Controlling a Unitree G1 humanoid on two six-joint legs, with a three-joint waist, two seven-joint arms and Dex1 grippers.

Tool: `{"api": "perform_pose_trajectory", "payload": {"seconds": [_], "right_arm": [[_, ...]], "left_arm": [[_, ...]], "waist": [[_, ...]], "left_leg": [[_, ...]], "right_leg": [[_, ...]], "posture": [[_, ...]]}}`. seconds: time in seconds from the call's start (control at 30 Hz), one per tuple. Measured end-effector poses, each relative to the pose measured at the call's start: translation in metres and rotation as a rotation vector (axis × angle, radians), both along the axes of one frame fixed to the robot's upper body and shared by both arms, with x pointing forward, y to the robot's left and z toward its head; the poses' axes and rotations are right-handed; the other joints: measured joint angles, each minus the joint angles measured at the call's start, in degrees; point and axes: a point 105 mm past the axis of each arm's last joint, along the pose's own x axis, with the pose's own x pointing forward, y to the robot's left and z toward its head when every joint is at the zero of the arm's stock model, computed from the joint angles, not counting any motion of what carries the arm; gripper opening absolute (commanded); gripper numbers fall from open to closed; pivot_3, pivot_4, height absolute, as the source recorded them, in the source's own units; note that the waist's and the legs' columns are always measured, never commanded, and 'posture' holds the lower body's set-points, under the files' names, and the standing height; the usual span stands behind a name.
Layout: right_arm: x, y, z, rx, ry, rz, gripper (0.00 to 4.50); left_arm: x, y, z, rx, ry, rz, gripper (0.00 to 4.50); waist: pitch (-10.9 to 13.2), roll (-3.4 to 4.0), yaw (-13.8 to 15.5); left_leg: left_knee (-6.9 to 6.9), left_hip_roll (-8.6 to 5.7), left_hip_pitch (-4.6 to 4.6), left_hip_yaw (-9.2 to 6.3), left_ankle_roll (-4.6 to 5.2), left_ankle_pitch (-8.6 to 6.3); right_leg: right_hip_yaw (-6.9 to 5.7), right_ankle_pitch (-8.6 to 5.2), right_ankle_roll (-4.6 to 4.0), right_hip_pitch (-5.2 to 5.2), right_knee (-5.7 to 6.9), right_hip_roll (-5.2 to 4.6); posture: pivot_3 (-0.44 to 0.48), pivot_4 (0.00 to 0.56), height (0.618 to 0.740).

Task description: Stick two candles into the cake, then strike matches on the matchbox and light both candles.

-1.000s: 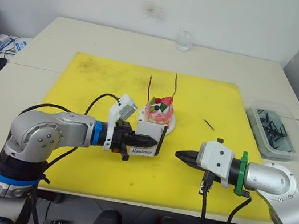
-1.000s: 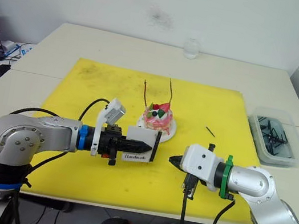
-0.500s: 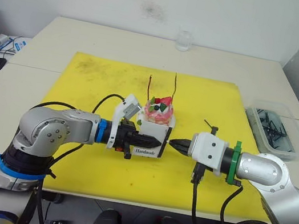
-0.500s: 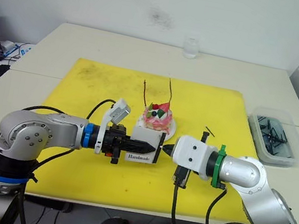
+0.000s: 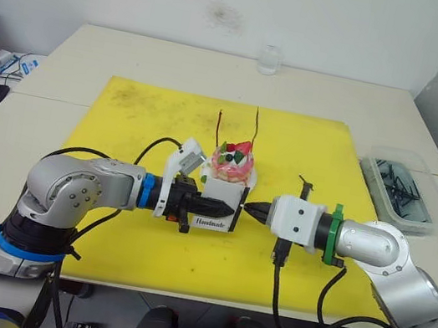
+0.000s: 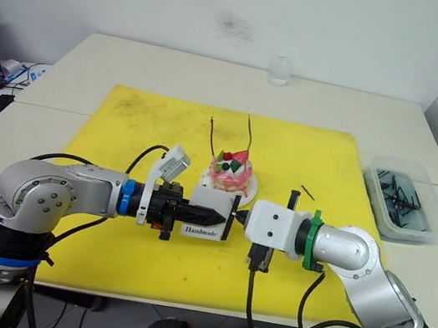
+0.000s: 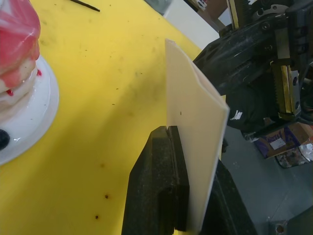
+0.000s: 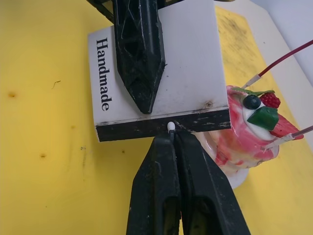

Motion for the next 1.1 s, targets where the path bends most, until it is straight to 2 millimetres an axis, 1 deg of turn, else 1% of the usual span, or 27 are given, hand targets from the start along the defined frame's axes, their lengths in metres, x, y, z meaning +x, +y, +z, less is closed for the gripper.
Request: {"api": "perform_pose_trajectory", "payload": {"seconds": [0.33, 0.4, 0.43, 0.47, 0.53, 0.57, 0.63, 0.7, 0.73, 0.8, 0.9, 1.1], "right_arm": [[0.003, 0.001, -0.007, -0.052, -0.012, 0.028, 0.01], [-0.004, 0.002, -0.014, -0.093, -0.007, 0.078, 0.01], [-0.011, 0.003, -0.022, -0.125, 0.018, 0.12, 0.01], [-0.019, 0.005, -0.034, -0.153, 0.056, 0.165, 0.01], [-0.034, 0.004, -0.048, -0.194, 0.113, 0.228, 0.01], [-0.04, 0.003, -0.051, -0.209, 0.126, 0.249, 0.01], [-0.045, 0.002, -0.05, -0.226, 0.121, 0.274, 0.01], [-0.047, 0.003, -0.047, -0.218, 0.116, 0.287, 0.01], [-0.046, 0.003, -0.046, -0.214, 0.114, 0.283, 0.01], [-0.042, 0.002, -0.04, -0.196, 0.108, 0.262, 0.01], [-0.035, 0.001, -0.031, -0.172, 0.094, 0.234, 0.01], [-0.019, -0.008, -0.01, -0.129, 0.051, 0.165, 0.01]], "left_arm": [[0.002, -0.003, -0.005, 0.023, 0.0, 0.0, 0.0], [0.005, -0.005, -0.003, 0.029, -0.02, -0.008, 0.0], [0.009, -0.008, 0.004, 0.021, -0.056, -0.02, 0.0], [0.014, -0.009, 0.015, 0.012, -0.112, -0.023, 0.0], [0.028, -0.007, 0.034, 0.0, -0.195, -0.002, 0.0], [0.035, -0.004, 0.043, -0.007, -0.225, 0.015, 0.0], [0.043, 0.001, 0.056, -0.017, -0.248, 0.038, 0.0], [0.044, 0.009, 0.066, -0.014, -0.277, 0.046, 0.0], [0.043, 0.012, 0.067, -0.006, -0.279, 0.047, 0.0], [0.038, 0.016, 0.061, 0.007, -0.264, 0.041, 0.0], [0.028, 0.018, 0.044, 0.025, -0.204, 0.034, 0.0], [0.006, 0.028, 0.021, 0.063, -0.131, 0.038, 0.0]], "waist": [[0.0, 0.0, 0.01], [0.0, 0.0, 0.02], [0.0, -0.01, 0.08], [0.0, -0.01, 0.23], [0.0, 0.0, 0.35], [0.0, 0.0, 0.39], [0.0, 0.0, 0.1], [0.0, 0.0, -0.34], [0.0, 0.0, -0.39], [0.0, 0.0, -0.3], [0.0, 0.0, -0.16], [0.0, 0.0, -0.16]], "left_leg": [[0.01, -0.02, -0.01, 0.0, 0.0, 0.0], [0.01, -0.02, -0.01, -0.02, 0.0, 0.0], [0.02, -0.03, -0.02, -0.04, 0.0, 0.0], [0.02, -0.03, -0.04, -0.04, 0.0, 0.0], [0.02, -0.06, -0.03, -0.03, 0.01, 0.0], [0.04, -0.06, -0.03, -0.02, 0.01, 0.0], [0.07, -0.05, -0.02, 0.03, 0.01, 0.0], [0.05, -0.01, 0.02, 0.06, 0.0, 0.0], [0.05, 0.02, 0.02, 0.05, 0.0, 0.0], [0.03, 0.06, 0.01, -0.03, 0.0, 0.0], [0.04, 0.07, 0.0, -0.05, 0.0, 0.0], [0.06, 0.03, 0.02, 0.02, 0.0, 0.0]], "right_leg": [[0.0, 0.0, 0.0, 0.0, 0.0, 0.0], [-0.02, 0.0, 0.0, 0.0, 0.0, 0.02], [-0.05, 0.0, 0.0, 0.0, 0.0, 0.07], [-0.09, 0.0, 0.0, 0.0, -0.01, 0.15], [-0.03, 0.0, 0.0, 0.0, 0.0, 0.21], [-0.02, 0.0, 0.0, 0.01, 0.0, 0.21], [0.01, 0.01, 0.02, 0.0, 0.01, 0.2], [0.04, 0.02, 0.03, 0.0, 0.01, 0.19], [0.05, 0.02, 0.03, 0.0, 0.02, 0.16], [-0.01, 0.01, 0.02, 0.0, 0.03, 0.13], [-0.03, 0.01, 0.01, 0.0, 0.05, 0.1], [0.01, 0.01, 0.01, 0.01, 0.05, 0.0]], "posture": [[0.0, 0.15, 0.74], [0.0, 0.15, 0.74], [0.0, 0.15, 0.74], [0.0, 0.15, 0.74], [0.0, 0.15, 0.74], [0.0, 0.15, 0.74], [0.0, 0.15, 0.74], [0.0, 0.15, 0.74], [0.0, 0.15, 0.74], [0.0, 0.15, 0.74], [0.0, 0.15, 0.74], [0.0, 0.15, 0.74]]}}
